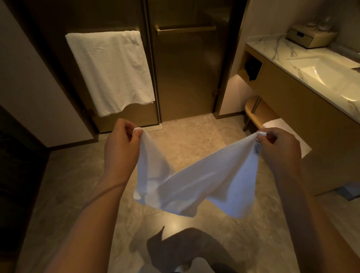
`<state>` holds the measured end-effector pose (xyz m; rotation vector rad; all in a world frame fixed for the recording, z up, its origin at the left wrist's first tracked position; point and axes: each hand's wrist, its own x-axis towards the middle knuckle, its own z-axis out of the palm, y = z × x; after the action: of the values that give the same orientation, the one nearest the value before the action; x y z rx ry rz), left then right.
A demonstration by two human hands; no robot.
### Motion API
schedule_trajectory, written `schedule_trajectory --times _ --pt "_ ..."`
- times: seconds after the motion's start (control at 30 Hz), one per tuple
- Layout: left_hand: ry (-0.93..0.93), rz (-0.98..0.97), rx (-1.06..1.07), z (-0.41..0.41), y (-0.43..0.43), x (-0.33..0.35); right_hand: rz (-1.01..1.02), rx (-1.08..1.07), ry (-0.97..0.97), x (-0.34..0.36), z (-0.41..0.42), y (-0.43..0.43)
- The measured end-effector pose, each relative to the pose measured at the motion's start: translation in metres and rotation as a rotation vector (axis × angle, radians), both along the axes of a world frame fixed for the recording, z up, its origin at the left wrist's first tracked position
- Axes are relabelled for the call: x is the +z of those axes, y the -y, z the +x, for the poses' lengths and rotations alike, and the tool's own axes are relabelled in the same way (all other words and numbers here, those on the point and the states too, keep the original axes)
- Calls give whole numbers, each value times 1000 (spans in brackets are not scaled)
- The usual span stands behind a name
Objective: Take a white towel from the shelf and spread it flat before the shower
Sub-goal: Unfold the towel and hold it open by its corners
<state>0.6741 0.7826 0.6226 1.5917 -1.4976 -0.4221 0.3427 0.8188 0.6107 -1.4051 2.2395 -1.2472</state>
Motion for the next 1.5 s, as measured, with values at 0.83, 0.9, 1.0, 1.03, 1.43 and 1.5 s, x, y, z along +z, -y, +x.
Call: schedule_trajectory --times 0.83,0.9,1.0,1.03,1.43,1.5 --pt "50 236 -28 -19 29 -48 57 18 -98 -40 3 26" --pt "70 237 -18 -25 31 -55 46 22 -117 -43 4 27" --pt "53 230 2 -23 37 -60 60 -12 -66 -46 -9 23" --pt "54 231 0 -26 39 -61 74 -15 -50 -48 -13 22" --pt "19 198 -29 -117 79 -66 33 -61 88 -58 -93 51" --pt "8 202 25 -132 89 -66 3 -116 150 -58 -118 63"
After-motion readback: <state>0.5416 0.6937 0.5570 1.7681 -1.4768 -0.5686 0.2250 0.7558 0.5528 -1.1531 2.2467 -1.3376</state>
